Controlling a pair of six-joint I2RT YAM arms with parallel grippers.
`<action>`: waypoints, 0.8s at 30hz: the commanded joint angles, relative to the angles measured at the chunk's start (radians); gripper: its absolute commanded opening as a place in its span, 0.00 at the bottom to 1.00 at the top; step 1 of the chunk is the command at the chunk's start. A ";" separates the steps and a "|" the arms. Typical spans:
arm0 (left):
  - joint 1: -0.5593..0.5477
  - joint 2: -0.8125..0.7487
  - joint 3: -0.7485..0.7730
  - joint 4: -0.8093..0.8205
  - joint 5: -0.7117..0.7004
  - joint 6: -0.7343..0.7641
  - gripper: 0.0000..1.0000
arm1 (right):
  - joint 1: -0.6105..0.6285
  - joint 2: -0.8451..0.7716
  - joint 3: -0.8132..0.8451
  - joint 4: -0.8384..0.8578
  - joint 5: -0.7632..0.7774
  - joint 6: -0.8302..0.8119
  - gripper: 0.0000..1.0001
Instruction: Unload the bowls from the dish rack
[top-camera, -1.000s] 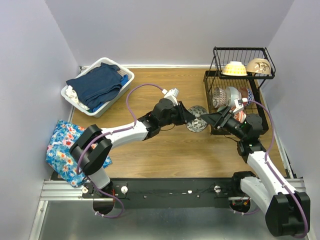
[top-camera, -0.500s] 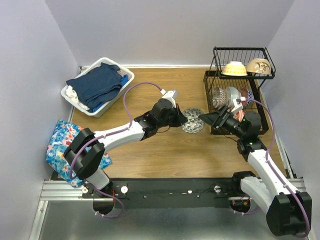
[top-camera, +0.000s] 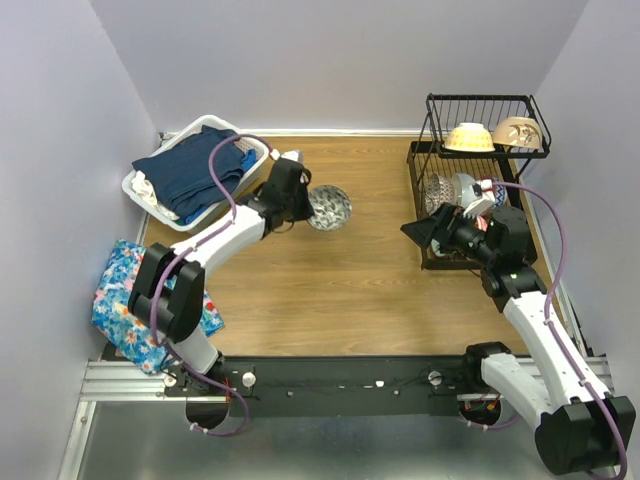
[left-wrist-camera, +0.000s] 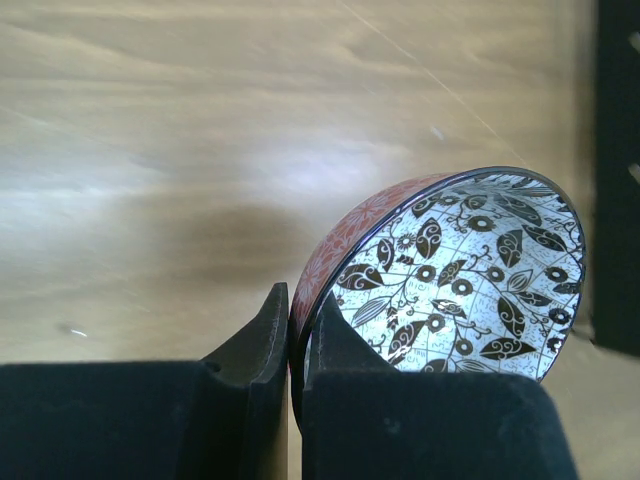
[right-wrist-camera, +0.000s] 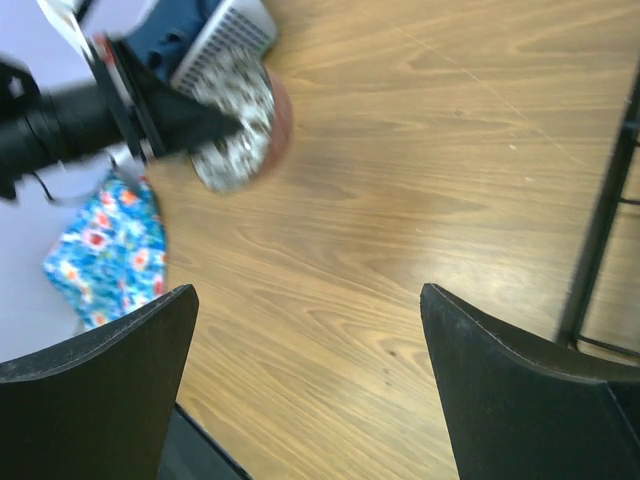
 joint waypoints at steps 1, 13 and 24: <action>0.104 0.114 0.122 -0.095 0.007 0.044 0.00 | 0.018 -0.013 0.039 -0.119 0.093 -0.117 1.00; 0.233 0.361 0.265 -0.007 0.185 -0.011 0.00 | 0.028 -0.013 0.059 -0.169 0.130 -0.189 1.00; 0.239 0.369 0.215 0.033 0.208 -0.017 0.47 | 0.028 -0.023 0.068 -0.221 0.191 -0.229 1.00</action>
